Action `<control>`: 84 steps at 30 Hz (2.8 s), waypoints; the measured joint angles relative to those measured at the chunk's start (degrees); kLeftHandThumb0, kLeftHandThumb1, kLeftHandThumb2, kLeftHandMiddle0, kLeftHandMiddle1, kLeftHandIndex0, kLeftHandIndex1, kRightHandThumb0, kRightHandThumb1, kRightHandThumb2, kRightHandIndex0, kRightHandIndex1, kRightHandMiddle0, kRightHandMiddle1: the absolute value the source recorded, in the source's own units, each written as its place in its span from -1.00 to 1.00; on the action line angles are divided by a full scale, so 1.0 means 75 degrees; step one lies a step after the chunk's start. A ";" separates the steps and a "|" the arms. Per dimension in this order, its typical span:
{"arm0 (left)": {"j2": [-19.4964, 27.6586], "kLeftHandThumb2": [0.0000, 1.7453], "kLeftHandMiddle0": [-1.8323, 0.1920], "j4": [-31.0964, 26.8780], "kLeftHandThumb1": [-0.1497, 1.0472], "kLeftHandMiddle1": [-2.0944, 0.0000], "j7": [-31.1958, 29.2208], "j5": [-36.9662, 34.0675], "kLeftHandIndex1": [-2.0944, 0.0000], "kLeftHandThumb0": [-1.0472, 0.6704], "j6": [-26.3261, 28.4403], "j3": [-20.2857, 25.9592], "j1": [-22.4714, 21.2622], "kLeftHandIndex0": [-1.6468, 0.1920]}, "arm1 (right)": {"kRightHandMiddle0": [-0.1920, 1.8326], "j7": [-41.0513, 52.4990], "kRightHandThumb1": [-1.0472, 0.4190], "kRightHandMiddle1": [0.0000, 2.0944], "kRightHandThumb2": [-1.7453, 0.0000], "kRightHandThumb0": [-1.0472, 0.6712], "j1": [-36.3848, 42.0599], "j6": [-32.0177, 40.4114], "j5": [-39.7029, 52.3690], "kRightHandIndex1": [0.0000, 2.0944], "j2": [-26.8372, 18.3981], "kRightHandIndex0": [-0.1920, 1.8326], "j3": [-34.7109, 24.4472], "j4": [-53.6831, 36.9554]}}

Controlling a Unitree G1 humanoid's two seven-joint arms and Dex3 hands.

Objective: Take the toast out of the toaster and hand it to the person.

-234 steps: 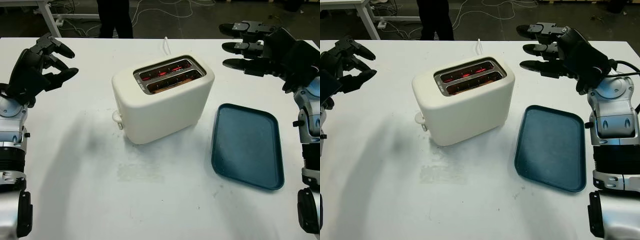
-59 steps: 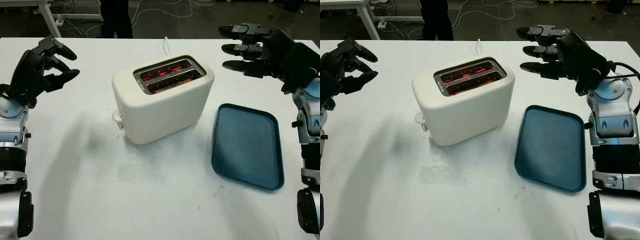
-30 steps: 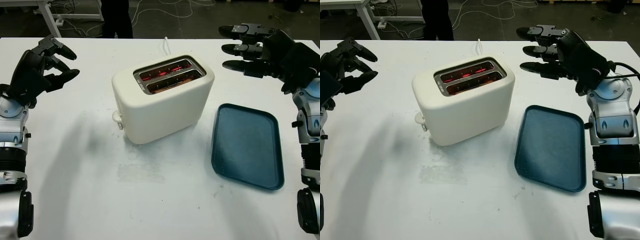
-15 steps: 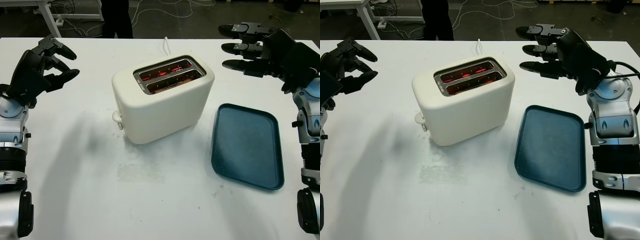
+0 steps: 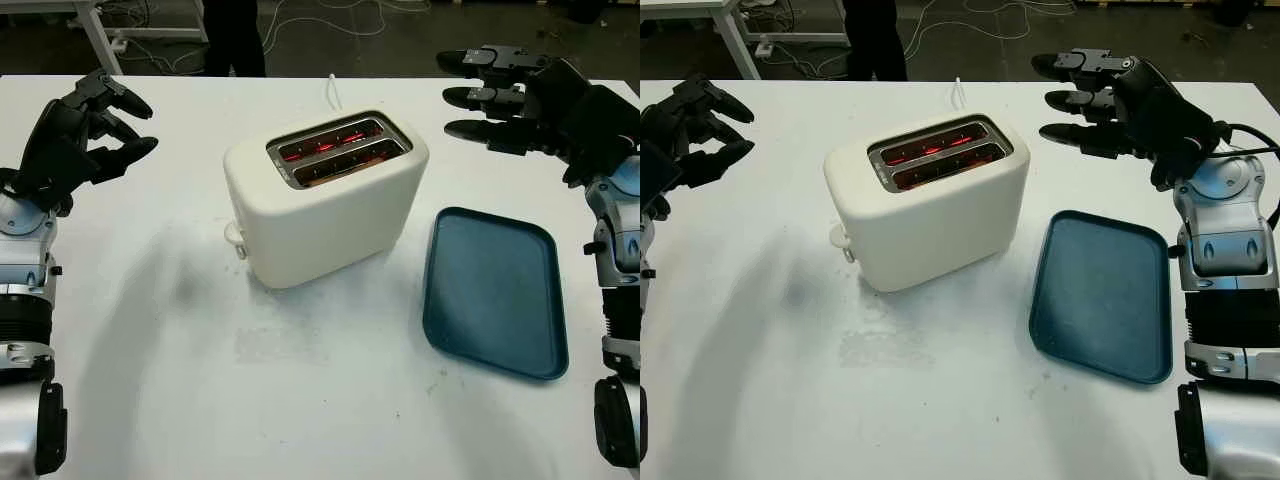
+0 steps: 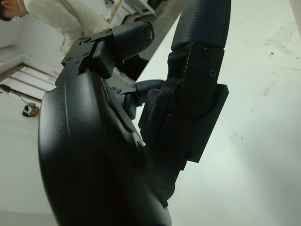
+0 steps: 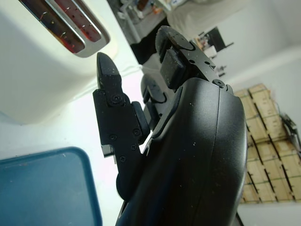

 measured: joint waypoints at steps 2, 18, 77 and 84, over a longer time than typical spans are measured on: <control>0.0000 -0.80 0.53 0.0000 0.79 -0.50 0.0000 0.0000 -0.44 -1.00 0.0000 -0.0001 0.0000 0.54 | -0.29 0.0000 -0.83 -1.00 0.93 -0.02 0.0000 0.0000 -0.0001 -0.99 -0.0001 -0.27 0.0000 0.0004; 0.0000 -0.81 0.51 0.0044 0.79 -0.49 -0.0005 -0.0002 -0.42 -1.00 0.0000 -0.0002 -0.0111 0.51 | -0.30 -0.0001 -0.83 -1.00 0.91 0.00 0.0000 0.0000 0.0000 -1.00 0.0000 -0.28 0.0001 0.0009; 0.0000 -0.81 0.51 0.0138 0.79 -0.49 -0.0008 -0.0035 -0.43 -1.00 -0.0041 -0.0003 -0.0105 0.52 | -0.29 -0.0006 -0.83 -1.00 0.93 -0.03 0.0000 -0.0036 -0.0043 -0.99 0.0000 -0.27 0.0040 0.0014; 0.0000 -0.81 0.51 0.0134 0.79 -0.49 -0.0007 -0.0021 -0.42 -1.00 -0.0043 -0.0006 -0.0105 0.51 | -0.29 -0.0004 -0.82 -1.00 0.95 -0.03 0.0000 -0.0036 -0.0037 -0.99 0.0000 -0.27 0.0040 0.0073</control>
